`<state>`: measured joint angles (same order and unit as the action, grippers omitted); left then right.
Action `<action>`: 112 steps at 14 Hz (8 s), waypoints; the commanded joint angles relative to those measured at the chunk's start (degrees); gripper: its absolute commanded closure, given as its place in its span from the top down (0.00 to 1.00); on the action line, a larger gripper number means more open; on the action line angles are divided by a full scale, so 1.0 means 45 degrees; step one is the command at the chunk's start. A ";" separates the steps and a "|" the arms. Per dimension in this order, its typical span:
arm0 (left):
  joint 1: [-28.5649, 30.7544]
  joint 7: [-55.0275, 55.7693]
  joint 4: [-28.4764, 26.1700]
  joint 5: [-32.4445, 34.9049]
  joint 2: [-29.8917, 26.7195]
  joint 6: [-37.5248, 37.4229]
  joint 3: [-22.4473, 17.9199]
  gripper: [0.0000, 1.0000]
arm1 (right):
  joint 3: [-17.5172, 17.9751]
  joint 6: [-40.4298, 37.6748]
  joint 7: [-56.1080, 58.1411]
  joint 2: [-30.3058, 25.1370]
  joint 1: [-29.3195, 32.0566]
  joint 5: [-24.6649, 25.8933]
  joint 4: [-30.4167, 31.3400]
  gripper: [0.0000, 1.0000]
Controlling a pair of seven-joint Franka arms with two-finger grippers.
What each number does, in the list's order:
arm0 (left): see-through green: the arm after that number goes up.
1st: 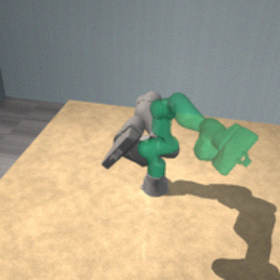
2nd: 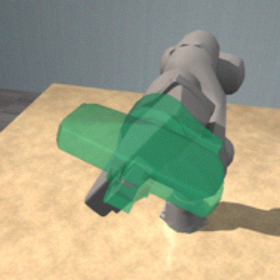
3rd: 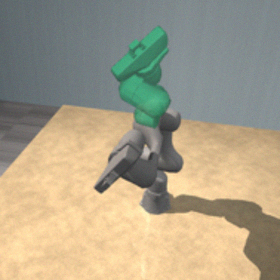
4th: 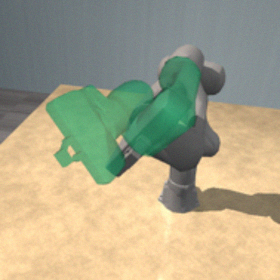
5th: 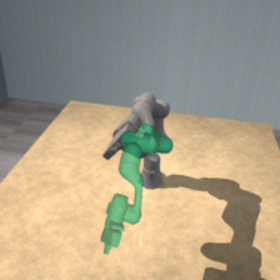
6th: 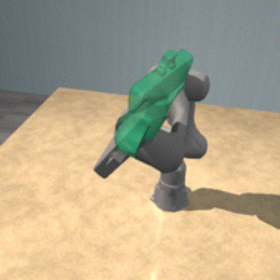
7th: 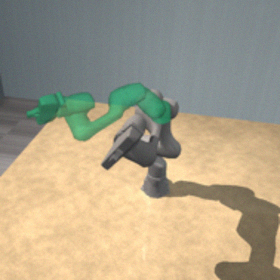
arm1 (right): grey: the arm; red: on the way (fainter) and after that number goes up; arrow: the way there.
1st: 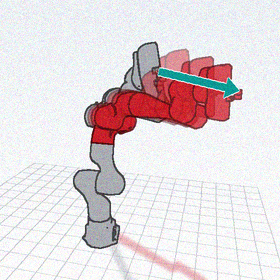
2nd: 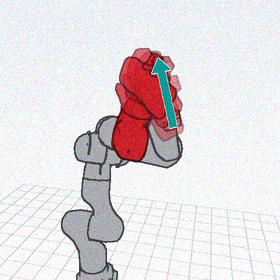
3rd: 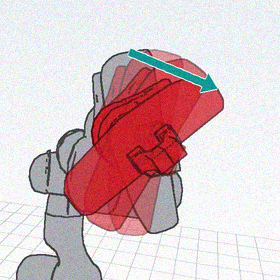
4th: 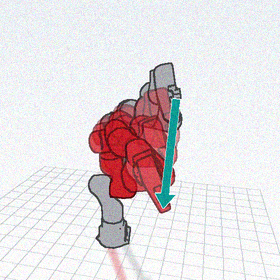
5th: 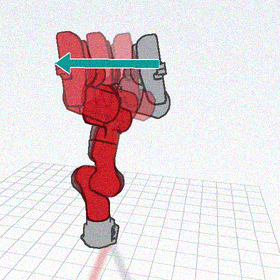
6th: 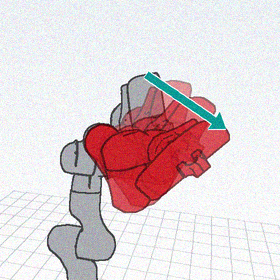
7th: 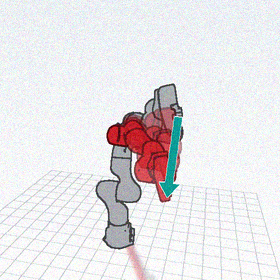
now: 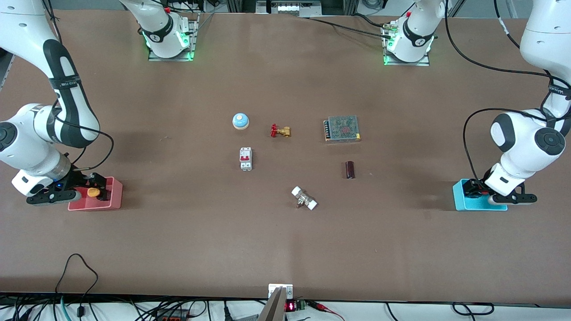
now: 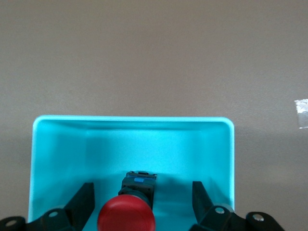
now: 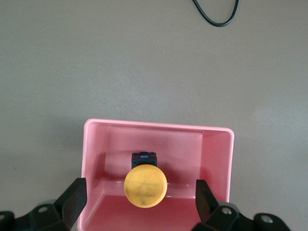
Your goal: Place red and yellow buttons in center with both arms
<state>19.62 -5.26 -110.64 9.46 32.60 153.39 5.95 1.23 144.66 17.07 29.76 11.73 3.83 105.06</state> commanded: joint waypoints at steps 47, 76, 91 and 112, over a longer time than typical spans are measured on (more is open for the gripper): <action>-0.3012 0.4352 0.2761 0.0397 -0.3768 -1.0267 0.2505 1.00 | 0.0976 0.0005 0.1128 0.0906 0.0929 -0.0402 -0.0435 0.33; -0.5258 0.1656 0.1872 -0.1243 -0.7869 -1.1781 -0.0796 1.00 | 0.2558 -0.0193 -0.7446 0.0280 -0.3778 0.1239 0.1205 0.34; -0.5258 0.1207 0.1873 -0.1263 -0.7869 -1.1781 -0.0796 1.00 | 0.2499 -0.5304 -0.7153 -0.2645 -0.2705 -0.0753 -0.1352 1.00; -0.5278 0.1363 0.2146 -0.1282 -0.7791 -1.1820 -0.0600 1.00 | -0.0422 -1.1501 -0.6685 -0.6322 -0.4004 -0.0792 -0.2974 1.00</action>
<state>-3.99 1.57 -101.88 4.37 -2.65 100.22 3.30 4.49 93.42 -14.38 0.71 -0.97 1.19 92.58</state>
